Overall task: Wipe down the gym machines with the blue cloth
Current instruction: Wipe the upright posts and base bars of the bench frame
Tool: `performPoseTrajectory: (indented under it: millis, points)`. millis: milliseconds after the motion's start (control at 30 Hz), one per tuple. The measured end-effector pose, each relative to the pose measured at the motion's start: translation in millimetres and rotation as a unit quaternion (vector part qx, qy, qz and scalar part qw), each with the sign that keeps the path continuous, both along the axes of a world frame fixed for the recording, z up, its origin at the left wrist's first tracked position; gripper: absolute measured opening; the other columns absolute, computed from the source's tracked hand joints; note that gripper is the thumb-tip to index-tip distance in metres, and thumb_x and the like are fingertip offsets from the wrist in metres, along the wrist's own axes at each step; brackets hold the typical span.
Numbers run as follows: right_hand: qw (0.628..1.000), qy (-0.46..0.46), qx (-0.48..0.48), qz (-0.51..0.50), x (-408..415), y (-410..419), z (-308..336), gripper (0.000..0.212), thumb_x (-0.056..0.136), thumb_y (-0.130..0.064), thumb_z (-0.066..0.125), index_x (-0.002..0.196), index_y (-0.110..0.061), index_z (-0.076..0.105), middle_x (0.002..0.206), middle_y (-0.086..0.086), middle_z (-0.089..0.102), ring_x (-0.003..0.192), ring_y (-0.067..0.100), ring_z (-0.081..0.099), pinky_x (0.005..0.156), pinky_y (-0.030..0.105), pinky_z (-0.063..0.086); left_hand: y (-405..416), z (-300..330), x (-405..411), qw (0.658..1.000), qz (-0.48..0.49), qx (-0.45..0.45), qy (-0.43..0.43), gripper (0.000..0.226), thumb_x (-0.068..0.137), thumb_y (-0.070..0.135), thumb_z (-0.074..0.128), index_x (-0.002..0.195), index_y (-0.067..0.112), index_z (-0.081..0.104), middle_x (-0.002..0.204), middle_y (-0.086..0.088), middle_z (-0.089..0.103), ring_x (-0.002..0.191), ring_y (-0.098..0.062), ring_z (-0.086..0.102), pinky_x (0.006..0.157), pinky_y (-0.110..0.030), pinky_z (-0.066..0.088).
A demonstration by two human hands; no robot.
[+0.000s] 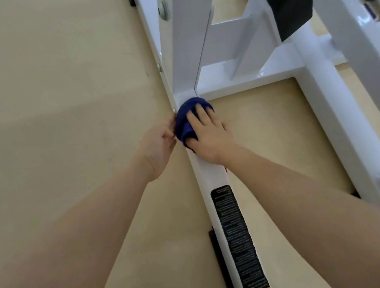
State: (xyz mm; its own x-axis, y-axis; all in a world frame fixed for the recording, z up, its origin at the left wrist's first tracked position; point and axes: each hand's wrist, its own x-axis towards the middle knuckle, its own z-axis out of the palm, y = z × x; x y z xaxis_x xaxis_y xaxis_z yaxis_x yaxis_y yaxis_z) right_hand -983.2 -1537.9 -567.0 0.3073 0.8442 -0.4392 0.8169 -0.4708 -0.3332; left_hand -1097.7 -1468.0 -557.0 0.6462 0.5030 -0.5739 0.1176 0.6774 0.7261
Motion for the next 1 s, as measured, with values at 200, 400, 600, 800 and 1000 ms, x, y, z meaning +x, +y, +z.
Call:
performPoseTrajectory:
  millis: [200,400,600,800,1000]
  points:
    - [0.997,-0.041,0.053,0.044,-9.5,-22.6,-11.3,0.06,0.095,-0.033,0.041,0.149,-0.018,0.02,0.158,0.007,0.008,0.145,0.029,0.0,0.117,0.044,0.011,-3.5,7.5,-3.2,0.998,-0.057,0.028,-0.008,0.061,0.082,-0.002,0.016,0.132,0.018,0.045,0.138,0.005,0.047,0.124,-0.01,0.043,0.105,-0.025,0.03]
    - [0.951,-0.073,0.104,0.281,-22.6,-148.4,-7.5,0.04,0.086,-0.048,0.04,0.118,-0.027,0.053,0.14,0.005,0.049,0.135,0.032,0.037,0.107,0.046,0.024,-27.6,6.4,-23.3,0.979,-0.142,0.111,0.093,0.044,0.087,-0.007,0.026,0.114,0.009,0.057,0.152,0.004,0.028,0.142,-0.009,0.018,0.117,-0.031,0.014]
    - [0.986,-0.04,0.089,0.132,-34.8,-128.7,-11.7,0.05,0.087,-0.047,0.032,0.121,-0.021,0.056,0.149,0.006,0.037,0.142,0.03,0.022,0.113,0.046,0.019,-58.5,11.7,-28.1,0.954,-0.187,0.183,0.146,0.063,0.086,-0.007,0.031,0.143,0.019,0.033,0.157,0.007,0.009,0.143,-0.01,0.011,0.112,-0.022,0.014]
    - [0.925,-0.066,0.133,0.349,-32.7,-216.1,-5.3,0.03,0.09,-0.041,0.037,0.115,-0.028,0.047,0.142,0.001,0.046,0.137,0.027,0.025,0.11,0.042,0.017,-83.3,14.6,-29.0,0.947,-0.224,0.185,0.135,0.057,0.092,-0.002,0.028,0.146,0.02,0.027,0.156,0.013,-0.001,0.142,-0.004,0.006,0.1,-0.01,0.013]
    - [0.973,0.176,0.147,-0.03,-29.4,-159.8,-14.8,0.034,0.094,-0.023,0.046,0.123,-0.005,0.043,0.147,0.014,0.029,0.135,0.028,0.031,0.111,0.033,0.025,-89.9,7.0,-22.8,0.964,-0.152,0.148,0.159,0.059,0.095,0.006,0.029,0.147,0.033,0.019,0.149,0.011,0.019,0.134,-0.011,0.032,0.115,-0.034,0.025]
